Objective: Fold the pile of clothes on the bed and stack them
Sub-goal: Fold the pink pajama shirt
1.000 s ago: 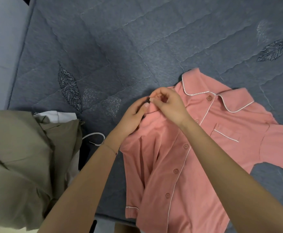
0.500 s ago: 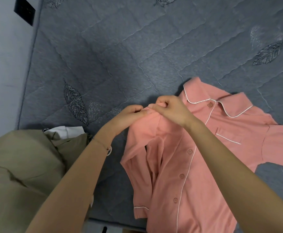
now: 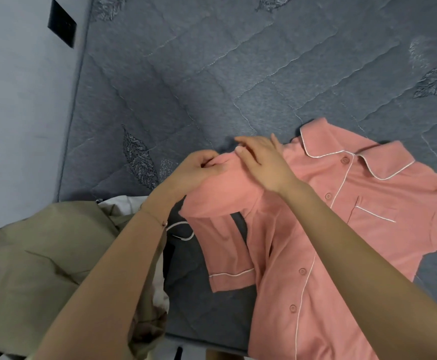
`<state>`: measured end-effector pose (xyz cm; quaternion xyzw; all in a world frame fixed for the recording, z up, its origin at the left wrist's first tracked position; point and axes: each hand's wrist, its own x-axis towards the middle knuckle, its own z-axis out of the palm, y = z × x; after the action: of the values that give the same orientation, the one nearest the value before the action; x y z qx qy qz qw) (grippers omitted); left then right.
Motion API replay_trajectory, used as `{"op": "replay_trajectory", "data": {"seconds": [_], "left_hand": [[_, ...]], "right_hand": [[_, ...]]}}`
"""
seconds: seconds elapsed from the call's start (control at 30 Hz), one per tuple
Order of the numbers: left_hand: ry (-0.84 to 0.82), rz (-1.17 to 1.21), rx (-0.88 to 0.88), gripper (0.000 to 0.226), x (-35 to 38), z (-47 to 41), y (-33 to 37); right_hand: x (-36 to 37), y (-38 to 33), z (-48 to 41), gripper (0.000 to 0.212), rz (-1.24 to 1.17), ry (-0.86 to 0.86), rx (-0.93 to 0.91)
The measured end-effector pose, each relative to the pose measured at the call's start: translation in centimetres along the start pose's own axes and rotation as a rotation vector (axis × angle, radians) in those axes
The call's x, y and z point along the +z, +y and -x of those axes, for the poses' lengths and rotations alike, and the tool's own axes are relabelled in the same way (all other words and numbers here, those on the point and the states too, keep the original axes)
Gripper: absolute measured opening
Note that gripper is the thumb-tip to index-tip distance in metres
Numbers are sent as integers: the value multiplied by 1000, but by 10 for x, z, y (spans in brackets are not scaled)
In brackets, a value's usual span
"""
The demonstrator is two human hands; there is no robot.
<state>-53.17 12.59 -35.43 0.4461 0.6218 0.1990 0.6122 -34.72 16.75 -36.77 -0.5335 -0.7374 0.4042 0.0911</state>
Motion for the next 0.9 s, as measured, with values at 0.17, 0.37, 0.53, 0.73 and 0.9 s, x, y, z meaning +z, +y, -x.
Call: {"op": "replay_trajectory", "data": {"seconds": [0.17,0.37,0.53,0.73,0.9], "left_hand": [[-46,18,-52,37,-10,6,-8],[-126,162,-299,28,-30,12,-22],[-54,-57,-114,26,-53,13,-14],[0,-228,33,35,-69,15,-5],[-75,-456,-60,29,-92,16,-14]], "right_hand": [[2,-26,-11,21,-201,-137,-27],[2,-33,-12,27,-314,17,85],[15,-35,-14,23,74,46,151],[26,-75,-25,24,-222,-137,67],[28,-85,-34,22,-291,-110,60]]}}
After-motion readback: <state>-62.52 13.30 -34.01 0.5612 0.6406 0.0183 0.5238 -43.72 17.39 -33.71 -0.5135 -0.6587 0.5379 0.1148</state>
